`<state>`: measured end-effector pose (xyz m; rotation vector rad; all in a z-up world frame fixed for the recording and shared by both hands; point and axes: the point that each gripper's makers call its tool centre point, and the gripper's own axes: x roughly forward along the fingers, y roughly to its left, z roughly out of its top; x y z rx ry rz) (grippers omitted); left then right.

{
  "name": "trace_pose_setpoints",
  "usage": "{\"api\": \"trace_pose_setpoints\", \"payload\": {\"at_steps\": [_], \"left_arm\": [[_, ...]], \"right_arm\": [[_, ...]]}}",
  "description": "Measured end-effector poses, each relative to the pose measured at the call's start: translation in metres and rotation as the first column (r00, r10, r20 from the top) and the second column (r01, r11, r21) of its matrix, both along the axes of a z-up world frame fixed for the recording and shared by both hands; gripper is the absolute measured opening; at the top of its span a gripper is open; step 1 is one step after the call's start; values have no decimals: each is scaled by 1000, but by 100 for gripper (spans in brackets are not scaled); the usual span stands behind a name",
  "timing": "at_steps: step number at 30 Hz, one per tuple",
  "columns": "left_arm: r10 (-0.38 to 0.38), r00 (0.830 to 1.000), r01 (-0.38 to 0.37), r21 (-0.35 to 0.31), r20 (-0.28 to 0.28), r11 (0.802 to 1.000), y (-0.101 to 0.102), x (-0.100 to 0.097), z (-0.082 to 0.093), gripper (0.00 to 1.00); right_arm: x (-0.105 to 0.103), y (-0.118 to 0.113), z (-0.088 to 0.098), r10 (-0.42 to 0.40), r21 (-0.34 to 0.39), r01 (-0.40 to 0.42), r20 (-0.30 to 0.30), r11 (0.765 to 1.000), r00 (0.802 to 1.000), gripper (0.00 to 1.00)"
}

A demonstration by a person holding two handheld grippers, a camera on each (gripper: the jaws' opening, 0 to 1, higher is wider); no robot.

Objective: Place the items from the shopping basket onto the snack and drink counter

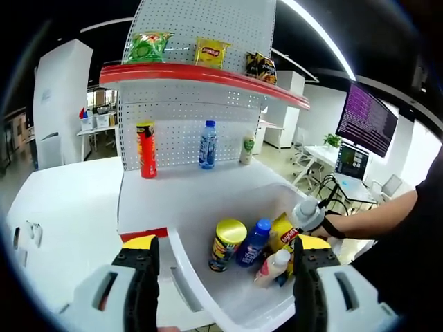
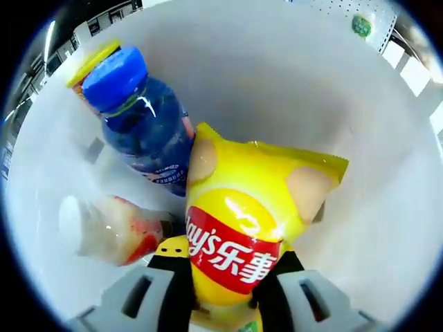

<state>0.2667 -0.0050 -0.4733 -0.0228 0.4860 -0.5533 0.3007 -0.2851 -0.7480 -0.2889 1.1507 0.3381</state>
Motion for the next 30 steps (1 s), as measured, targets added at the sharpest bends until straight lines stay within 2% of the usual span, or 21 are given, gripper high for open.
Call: {"api": "trace_pose_setpoints", "payload": {"at_steps": [7, 10, 17, 24, 30], "left_arm": [[-5, 1000, 5, 3, 3, 1000, -6, 0, 2, 79], [-7, 1000, 7, 2, 5, 1000, -8, 1, 2, 79], [0, 1000, 0, 3, -9, 1000, -6, 2, 0, 78], [9, 1000, -9, 7, -9, 1000, -6, 2, 1, 78], [11, 1000, -11, 6, -8, 1000, -8, 3, 1, 78]], "right_arm": [[-2, 1, 12, 14, 30, -15, 28, 999, 999, 32], [1, 4, 20, 31, 59, -35, 68, 998, 997, 32], [1, 5, 33, 42, 85, -52, 115, 995, 992, 32], [0, 10, 54, 86, 92, -103, 176, 990, 981, 32], [6, 9, 68, 82, 102, -109, 234, 989, 969, 32]]}}
